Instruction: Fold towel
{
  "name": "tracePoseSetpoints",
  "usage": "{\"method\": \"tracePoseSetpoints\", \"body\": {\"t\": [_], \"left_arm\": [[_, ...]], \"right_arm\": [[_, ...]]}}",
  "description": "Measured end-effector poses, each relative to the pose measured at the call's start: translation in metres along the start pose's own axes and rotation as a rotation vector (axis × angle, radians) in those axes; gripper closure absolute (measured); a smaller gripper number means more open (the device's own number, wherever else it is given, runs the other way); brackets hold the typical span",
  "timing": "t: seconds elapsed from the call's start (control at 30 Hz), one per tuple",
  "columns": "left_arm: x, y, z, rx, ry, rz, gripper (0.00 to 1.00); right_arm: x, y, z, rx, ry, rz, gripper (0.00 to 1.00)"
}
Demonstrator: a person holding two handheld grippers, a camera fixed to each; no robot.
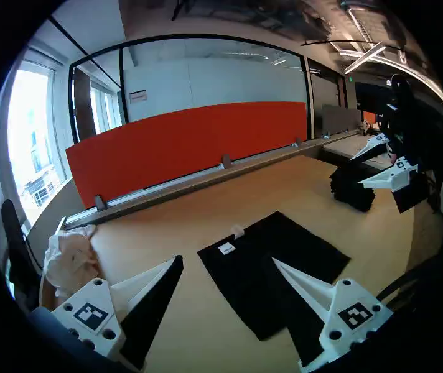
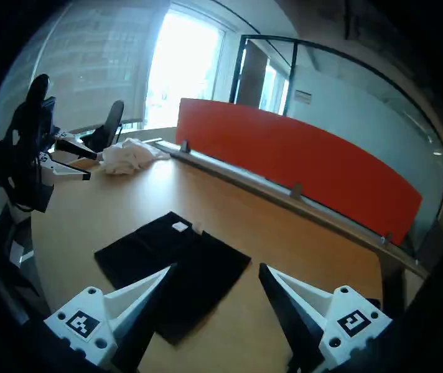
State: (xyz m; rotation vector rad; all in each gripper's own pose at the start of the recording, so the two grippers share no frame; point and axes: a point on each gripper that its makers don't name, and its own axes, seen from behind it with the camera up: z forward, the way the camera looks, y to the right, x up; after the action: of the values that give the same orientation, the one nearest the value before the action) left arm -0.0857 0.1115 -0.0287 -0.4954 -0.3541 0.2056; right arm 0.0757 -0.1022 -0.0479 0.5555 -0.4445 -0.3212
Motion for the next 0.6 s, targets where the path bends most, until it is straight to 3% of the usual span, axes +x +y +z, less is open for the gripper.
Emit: {"method": "tracePoseSetpoints", "body": {"t": [0.6], "left_arm": [[-0.074, 0.038, 0.026, -0.087, -0.135, 0.04, 0.05]], "right_arm": [[-0.071, -0.027, 0.033, 0.056, -0.118, -0.008, 0.0]]}}
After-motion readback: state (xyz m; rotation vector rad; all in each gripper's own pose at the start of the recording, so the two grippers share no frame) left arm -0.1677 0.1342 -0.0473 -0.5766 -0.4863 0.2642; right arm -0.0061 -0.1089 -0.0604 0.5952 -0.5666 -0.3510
